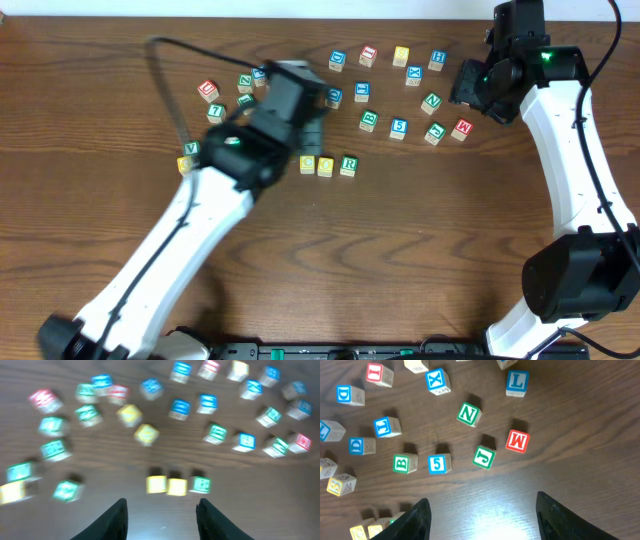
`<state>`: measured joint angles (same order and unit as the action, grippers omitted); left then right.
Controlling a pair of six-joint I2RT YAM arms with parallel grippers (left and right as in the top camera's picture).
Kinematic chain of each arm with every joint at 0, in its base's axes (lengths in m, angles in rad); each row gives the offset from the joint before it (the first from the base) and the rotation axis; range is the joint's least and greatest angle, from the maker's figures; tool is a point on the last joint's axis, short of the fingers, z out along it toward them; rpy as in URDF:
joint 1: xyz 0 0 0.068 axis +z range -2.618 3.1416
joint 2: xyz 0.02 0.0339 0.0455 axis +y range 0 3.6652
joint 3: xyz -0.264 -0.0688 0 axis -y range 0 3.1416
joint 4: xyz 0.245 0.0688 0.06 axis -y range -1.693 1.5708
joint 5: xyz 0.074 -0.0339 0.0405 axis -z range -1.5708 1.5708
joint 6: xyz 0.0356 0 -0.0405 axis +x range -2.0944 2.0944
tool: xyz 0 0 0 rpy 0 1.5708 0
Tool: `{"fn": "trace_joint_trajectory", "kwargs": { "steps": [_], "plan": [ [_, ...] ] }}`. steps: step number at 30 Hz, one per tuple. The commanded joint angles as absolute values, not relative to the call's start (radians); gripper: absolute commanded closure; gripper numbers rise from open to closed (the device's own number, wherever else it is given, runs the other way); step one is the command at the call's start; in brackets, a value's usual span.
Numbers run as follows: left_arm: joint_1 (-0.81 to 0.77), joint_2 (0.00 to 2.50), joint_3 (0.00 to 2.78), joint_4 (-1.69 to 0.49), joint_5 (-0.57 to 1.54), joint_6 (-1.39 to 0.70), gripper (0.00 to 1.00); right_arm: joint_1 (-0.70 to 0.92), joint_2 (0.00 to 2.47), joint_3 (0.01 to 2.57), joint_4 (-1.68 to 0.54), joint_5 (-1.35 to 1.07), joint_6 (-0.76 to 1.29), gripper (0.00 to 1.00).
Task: Spell out CORL
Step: 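Release the green block and retract the left arm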
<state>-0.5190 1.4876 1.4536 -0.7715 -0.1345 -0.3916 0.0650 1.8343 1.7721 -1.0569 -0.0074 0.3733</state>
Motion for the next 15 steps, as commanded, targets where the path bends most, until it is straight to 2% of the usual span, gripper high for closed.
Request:
{"fn": "trace_joint_trajectory", "kwargs": {
  "steps": [1, 10, 11, 15],
  "plan": [
    [-0.427, 1.421, 1.463, -0.838, -0.143, -0.374, 0.56, 0.065, 1.831, 1.784, -1.054, -0.006, 0.361, 0.38],
    [-0.153, 1.416, 1.463, -1.008, -0.143, -0.314, 0.56, 0.065, 1.835, 1.784, -1.037, -0.006, 0.361, 0.38],
    [-0.122, 1.418, 1.463, -1.009, -0.143, -0.29, 0.51, 0.065, 1.835, 1.784, -1.028, -0.006, 0.356, 0.38],
    [-0.033, 1.418, 1.463, -0.995, -0.143, -0.244, 0.45, 0.064, 1.835, 1.784, -0.991, -0.002, 0.342, 0.39]
  ]
}}
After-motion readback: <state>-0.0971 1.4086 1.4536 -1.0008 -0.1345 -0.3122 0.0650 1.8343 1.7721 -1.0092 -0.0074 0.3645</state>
